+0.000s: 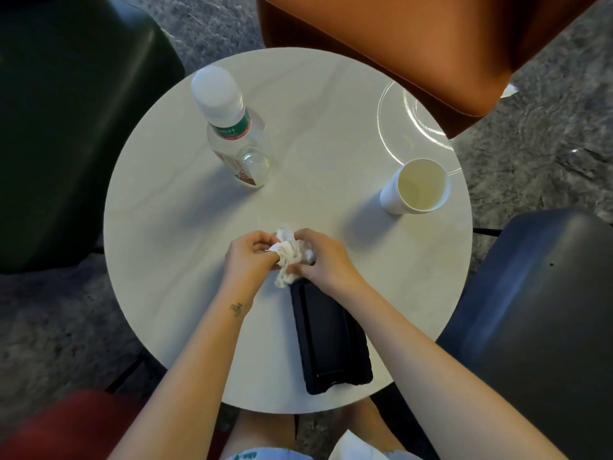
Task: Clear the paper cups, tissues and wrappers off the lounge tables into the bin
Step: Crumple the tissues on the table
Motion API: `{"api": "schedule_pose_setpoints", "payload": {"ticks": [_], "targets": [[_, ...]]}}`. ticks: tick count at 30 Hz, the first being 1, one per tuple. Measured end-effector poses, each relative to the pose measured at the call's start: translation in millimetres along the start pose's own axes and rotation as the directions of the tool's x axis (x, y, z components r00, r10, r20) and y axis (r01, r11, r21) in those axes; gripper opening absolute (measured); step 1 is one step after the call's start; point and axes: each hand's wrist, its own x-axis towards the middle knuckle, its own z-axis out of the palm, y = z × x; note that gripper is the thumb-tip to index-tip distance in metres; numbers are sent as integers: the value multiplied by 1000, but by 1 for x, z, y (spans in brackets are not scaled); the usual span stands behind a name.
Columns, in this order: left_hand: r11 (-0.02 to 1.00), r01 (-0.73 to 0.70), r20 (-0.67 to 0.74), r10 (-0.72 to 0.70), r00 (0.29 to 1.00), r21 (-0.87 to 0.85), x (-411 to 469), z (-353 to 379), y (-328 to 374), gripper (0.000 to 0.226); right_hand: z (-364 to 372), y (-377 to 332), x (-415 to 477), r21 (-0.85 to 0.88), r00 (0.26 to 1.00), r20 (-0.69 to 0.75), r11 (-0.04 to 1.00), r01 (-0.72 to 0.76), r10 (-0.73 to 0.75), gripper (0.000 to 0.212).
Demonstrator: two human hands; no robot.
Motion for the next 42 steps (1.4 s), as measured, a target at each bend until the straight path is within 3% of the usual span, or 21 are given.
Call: {"api": "schedule_pose_setpoints", "payload": {"ticks": [3, 5, 8, 11, 14, 17, 20, 24, 28, 32, 36, 39, 42], "targets": [[993, -19, 83, 29, 996, -120, -1, -2, 9, 21, 0, -3, -2, 79, 990, -144, 997, 21, -9, 19], [979, -19, 135, 47, 990, -202, 0, -3, 15, 16, -5, -4, -2, 183, 975, -220, 983, 16, 25, 20], [986, -29, 222, 65, 973, -164, 0, -3, 20, 28, -15, -9, -3, 401, 961, -268, 915, 49, 66, 13], [980, -40, 317, 102, 943, -196, -6, 2, 28, 25, -24, -19, -7, 454, 945, -323, 885, 104, 54, 10], [945, -71, 324, 179, 929, -320, -16, 13, 42, 18, -35, -32, -13, 367, 915, -404, 914, 171, -9, 17], [939, -113, 264, 204, 943, -325, -23, 26, 60, 13, -50, -44, -22, 323, 889, -448, 910, 258, -93, 36], [947, -147, 263, 225, 938, -286, -25, 37, 83, 13, -70, -47, -33, 129, 810, -542, 931, 341, -222, 39], [959, -176, 298, 238, 924, -221, -25, 56, 115, 7, -101, -39, -50, -127, 784, -490, 921, 370, -382, 47], [973, -214, 344, 232, 910, -90, -33, 86, 132, 15, -134, -26, -57, -272, 725, -576, 924, 268, -379, 32], [977, -178, 431, 211, 878, -115, -36, 108, 139, 20, -154, -10, -50, -188, 696, -678, 971, 148, -237, 19], [913, -383, 371, 309, 876, 142, -35, 119, 126, 34, -154, 4, -38, -215, 713, -674, 975, 59, -192, 18], [770, -529, 355, 412, 839, 356, -30, 123, 114, 40, -149, 13, -33, -435, 717, -645, 899, -58, -266, 16], [621, -548, 346, 426, 836, 560, -24, 125, 105, 44, -144, 20, -33, -529, 733, -616, 841, -115, -288, 9]]}}
